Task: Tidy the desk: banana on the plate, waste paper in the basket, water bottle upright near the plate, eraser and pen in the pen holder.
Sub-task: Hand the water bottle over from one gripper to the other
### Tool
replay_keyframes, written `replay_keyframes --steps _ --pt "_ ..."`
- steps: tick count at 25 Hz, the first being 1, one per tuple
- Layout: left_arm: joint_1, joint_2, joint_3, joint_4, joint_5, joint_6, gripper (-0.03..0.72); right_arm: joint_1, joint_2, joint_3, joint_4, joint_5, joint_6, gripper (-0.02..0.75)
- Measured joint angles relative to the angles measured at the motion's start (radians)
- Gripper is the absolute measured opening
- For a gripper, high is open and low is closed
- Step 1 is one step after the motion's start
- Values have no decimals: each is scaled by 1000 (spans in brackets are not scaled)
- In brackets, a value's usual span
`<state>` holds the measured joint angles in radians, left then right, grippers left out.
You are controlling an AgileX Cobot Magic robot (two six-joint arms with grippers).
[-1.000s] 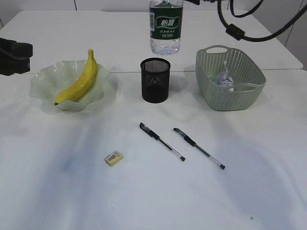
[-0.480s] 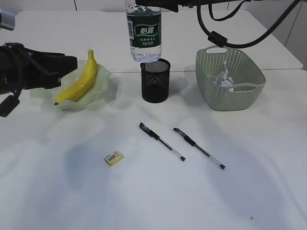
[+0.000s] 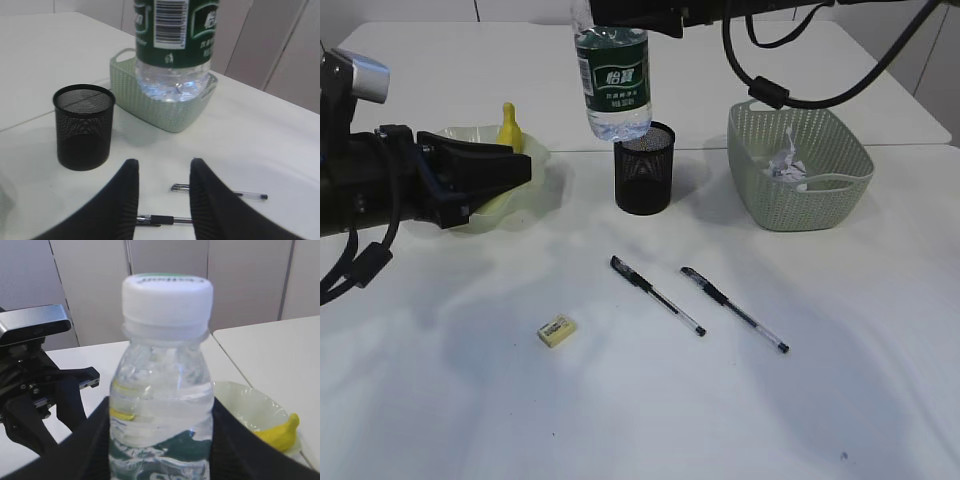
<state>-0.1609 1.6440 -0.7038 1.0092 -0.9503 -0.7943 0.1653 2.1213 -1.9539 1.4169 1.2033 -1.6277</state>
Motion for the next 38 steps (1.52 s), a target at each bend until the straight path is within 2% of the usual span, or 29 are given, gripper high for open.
replay_keyframes --steps 9,20,25,29,33,38 --pt "4 29 0 132 -80 -49 236 64 0 0 -4 2 -48 357" --pt "4 29 0 137 -105 -52 236 64 0 0 -58 2 -44 357" --pt "4 29 0 137 -53 -52 236 64 0 0 -58 4 -30 357" --pt "4 29 0 118 -28 -52 238 64 0 0 -61 4 -16 357" --pt "4 29 0 53 -26 -52 262 64 0 0 -69 4 5 357" --pt "4 29 0 -10 -26 -52 358 64 0 0 -74 4 31 357"
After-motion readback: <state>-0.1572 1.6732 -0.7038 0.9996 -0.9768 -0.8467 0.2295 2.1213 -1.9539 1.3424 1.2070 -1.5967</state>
